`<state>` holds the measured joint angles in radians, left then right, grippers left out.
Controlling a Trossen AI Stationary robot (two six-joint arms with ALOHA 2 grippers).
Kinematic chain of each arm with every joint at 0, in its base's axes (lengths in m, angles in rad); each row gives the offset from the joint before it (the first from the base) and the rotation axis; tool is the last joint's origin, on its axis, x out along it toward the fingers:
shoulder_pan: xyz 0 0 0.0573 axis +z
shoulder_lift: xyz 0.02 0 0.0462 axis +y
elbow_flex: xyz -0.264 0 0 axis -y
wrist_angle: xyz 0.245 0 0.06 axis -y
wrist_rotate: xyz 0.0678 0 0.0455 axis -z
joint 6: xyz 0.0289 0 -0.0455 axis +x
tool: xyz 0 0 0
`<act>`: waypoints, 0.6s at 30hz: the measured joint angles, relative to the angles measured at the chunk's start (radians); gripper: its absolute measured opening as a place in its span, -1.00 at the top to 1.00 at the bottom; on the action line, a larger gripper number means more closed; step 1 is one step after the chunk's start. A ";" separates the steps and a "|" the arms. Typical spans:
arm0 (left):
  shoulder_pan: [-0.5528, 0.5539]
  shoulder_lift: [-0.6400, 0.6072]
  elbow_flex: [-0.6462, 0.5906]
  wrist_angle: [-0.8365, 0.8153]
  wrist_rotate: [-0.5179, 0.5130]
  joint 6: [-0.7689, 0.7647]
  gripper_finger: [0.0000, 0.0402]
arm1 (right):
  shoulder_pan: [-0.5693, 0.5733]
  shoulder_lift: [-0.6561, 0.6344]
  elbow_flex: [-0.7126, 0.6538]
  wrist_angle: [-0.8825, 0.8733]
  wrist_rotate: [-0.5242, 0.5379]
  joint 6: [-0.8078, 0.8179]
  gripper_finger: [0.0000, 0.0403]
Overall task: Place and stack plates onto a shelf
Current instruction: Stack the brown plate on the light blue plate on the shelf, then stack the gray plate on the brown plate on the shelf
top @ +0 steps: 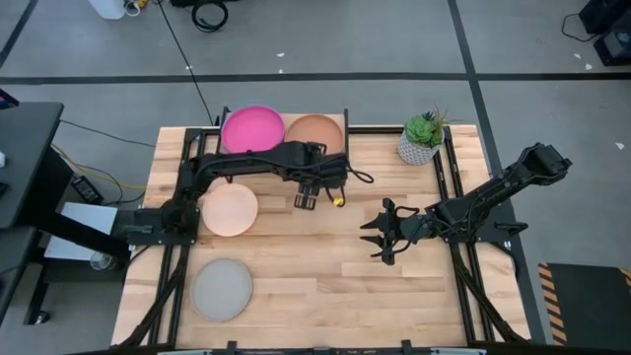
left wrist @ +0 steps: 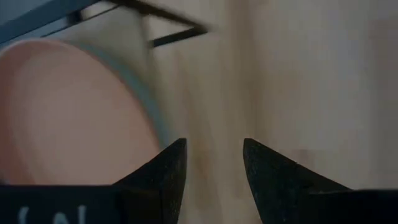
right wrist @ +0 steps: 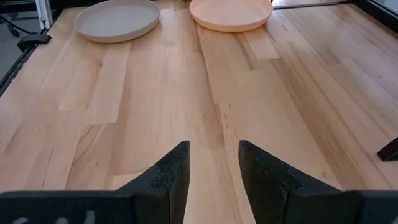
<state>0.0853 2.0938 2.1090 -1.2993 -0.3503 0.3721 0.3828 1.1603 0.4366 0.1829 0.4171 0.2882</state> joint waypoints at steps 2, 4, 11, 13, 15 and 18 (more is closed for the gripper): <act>-0.020 -0.026 0.000 -0.040 0.097 -0.038 0.17 | 0.000 0.000 0.000 -0.003 0.000 0.000 0.29; -0.045 -0.036 0.002 -0.094 0.202 -0.123 0.17 | 0.001 0.000 0.000 -0.005 0.000 0.000 0.29; -0.173 -0.043 -0.173 -0.246 0.264 -0.352 0.17 | 0.016 0.000 0.000 -0.003 0.001 0.000 0.29; -0.215 -0.054 -0.272 -0.241 0.263 -0.360 0.17 | 0.022 0.000 0.000 -0.003 0.001 0.000 0.29; -0.255 -0.074 -0.371 -0.230 0.272 -0.362 0.17 | 0.027 0.000 0.000 0.003 0.010 0.000 0.29; -0.307 -0.111 -0.501 -0.154 0.335 -0.395 0.18 | 0.028 0.000 0.000 0.003 0.027 0.000 0.29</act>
<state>-0.2218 1.9824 1.6077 -1.4530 -0.0153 -0.0225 0.4107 1.1603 0.4366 0.1864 0.4443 0.2882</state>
